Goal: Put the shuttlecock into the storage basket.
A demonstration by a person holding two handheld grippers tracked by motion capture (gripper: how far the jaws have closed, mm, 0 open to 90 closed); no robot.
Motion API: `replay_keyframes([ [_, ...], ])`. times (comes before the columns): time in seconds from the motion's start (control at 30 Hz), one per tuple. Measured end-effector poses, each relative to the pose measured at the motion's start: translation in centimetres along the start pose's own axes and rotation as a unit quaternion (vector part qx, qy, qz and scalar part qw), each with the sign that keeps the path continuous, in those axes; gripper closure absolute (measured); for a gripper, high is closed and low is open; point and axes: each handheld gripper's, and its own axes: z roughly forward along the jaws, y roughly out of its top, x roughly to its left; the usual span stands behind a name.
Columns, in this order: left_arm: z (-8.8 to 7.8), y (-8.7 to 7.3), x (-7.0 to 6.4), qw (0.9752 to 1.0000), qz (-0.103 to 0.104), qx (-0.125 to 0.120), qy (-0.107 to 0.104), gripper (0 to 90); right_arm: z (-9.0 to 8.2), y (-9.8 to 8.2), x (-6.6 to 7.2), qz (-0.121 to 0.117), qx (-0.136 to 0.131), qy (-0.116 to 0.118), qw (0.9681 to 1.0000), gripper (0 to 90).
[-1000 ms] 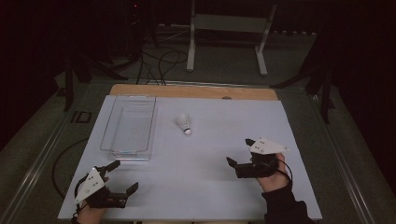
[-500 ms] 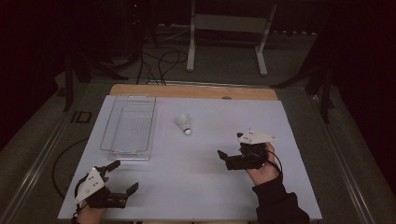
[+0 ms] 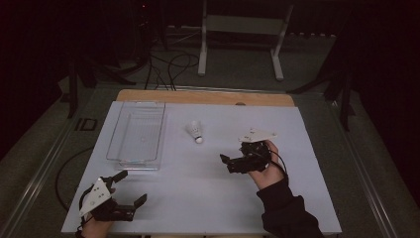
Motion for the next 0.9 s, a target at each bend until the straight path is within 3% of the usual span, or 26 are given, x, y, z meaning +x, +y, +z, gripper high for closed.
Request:
replay_keyframes([
  [0.23,0.0,0.0,0.0,1.0,-0.002,-0.001,-0.002,0.2,1.8,0.9,0.8,-0.01,0.028,-0.006,0.9996,7.9],
  [0.57,0.0,0.0,0.0,1.0,-0.004,-0.004,-0.004,0.2,3.9,2.4,1.9,0.007,0.046,-0.001,0.9989,7.9],
  [0.9,0.0,0.0,0.1,1.0,-0.004,-0.002,-0.004,0.2,6.2,3.4,2.5,0.017,0.07,-0.013,0.9973,7.9],
])
